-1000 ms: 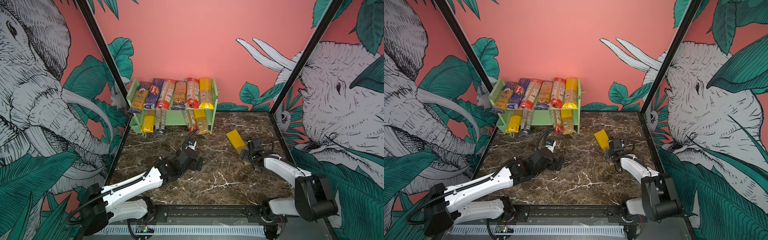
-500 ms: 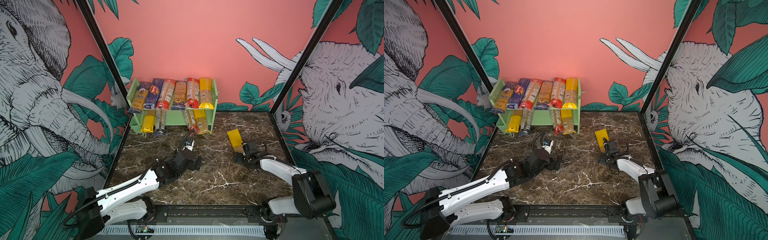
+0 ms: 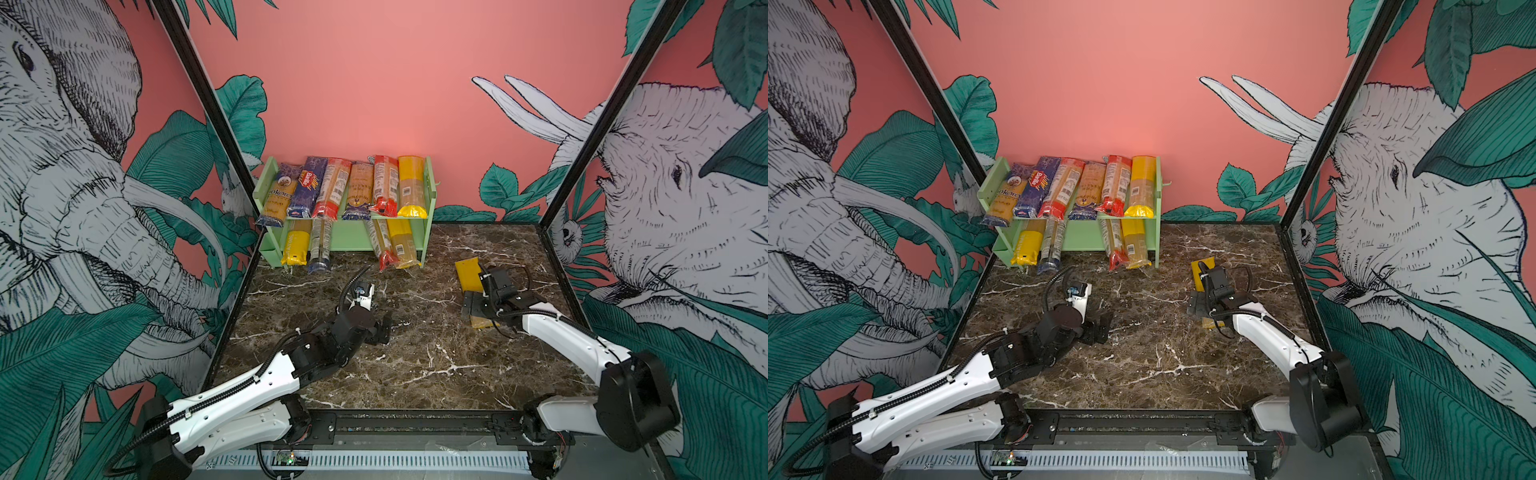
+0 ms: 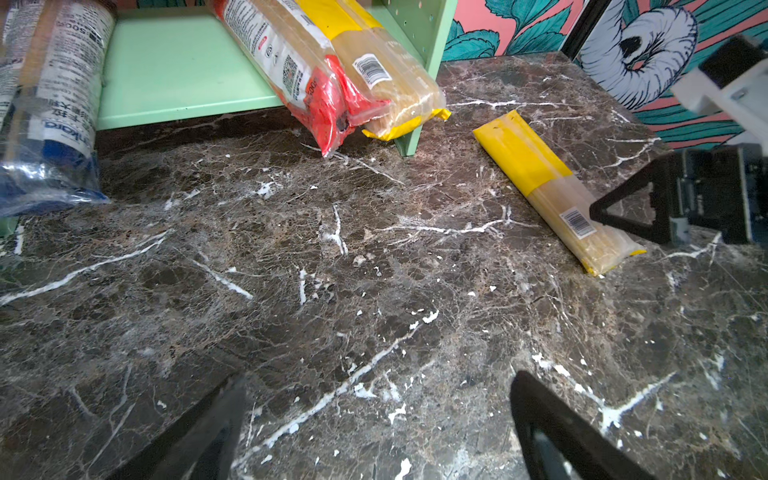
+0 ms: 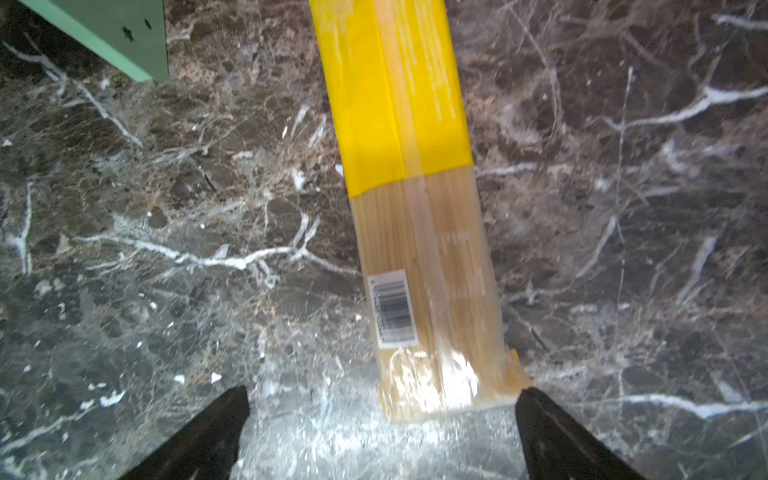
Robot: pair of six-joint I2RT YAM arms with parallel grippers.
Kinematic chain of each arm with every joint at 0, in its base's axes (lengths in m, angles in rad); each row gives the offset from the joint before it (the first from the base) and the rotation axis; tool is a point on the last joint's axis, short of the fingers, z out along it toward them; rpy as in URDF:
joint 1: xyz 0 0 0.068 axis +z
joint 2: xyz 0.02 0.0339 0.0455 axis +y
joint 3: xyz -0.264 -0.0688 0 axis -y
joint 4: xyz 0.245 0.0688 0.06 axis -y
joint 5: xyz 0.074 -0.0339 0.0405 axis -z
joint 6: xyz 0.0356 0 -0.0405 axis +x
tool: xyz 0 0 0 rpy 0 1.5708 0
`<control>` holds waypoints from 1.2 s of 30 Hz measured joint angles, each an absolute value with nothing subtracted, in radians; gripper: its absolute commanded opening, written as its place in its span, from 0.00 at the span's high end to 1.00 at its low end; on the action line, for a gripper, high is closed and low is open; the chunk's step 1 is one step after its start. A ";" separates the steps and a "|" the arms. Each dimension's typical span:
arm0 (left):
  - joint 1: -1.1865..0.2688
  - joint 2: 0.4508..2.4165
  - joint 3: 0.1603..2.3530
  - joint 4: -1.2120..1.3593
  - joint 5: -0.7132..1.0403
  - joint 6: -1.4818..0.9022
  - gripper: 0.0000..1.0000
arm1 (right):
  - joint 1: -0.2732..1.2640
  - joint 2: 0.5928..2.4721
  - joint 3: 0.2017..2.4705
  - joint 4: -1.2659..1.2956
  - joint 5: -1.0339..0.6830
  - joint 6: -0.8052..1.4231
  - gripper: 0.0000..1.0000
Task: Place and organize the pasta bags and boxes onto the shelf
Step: 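Grasp the yellow-and-clear pack with the right gripper and drag it toward the left gripper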
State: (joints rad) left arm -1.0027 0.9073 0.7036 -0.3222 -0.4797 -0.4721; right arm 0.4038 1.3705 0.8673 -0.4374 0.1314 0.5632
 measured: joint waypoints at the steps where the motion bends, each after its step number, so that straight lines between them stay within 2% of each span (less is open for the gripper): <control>1: -1.003 0.903 0.701 -0.328 -0.482 -0.472 0.01 | 0.402 1.394 0.875 -0.435 0.139 0.556 0.01; 8: -1.003 0.857 0.693 -0.366 -0.514 -0.475 0.01 | 0.366 1.578 0.942 -0.430 0.169 0.509 0.00; 18: -1.003 0.820 0.681 -0.393 -0.546 -0.477 0.01 | 0.316 1.712 1.001 -0.408 0.146 0.475 0.03; 20: -1.003 0.819 0.679 -0.396 -0.548 -0.478 0.01 | 0.316 1.739 1.003 -0.406 0.130 0.470 0.08; 23: -1.003 0.810 0.677 -0.406 -0.552 -0.480 0.01 | 0.315 1.748 1.009 -0.398 0.098 0.466 0.43; 26: -1.003 0.784 0.668 -0.417 -0.562 -0.482 0.01 | 0.313 1.743 1.006 -0.382 0.073 0.473 0.60; 30: -1.003 0.747 0.660 -0.430 -0.574 -0.485 0.01 | 0.328 1.713 0.974 -0.336 0.053 0.492 0.70; 36: -1.003 0.690 0.646 -0.469 -0.599 -0.497 0.01 | 0.465 1.653 0.909 -0.331 0.052 0.552 0.75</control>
State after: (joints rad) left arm -1.0027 0.6903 0.6460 -0.4686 -0.5995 -0.4973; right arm 0.4648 1.6527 0.9092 -0.3305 0.0521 0.5518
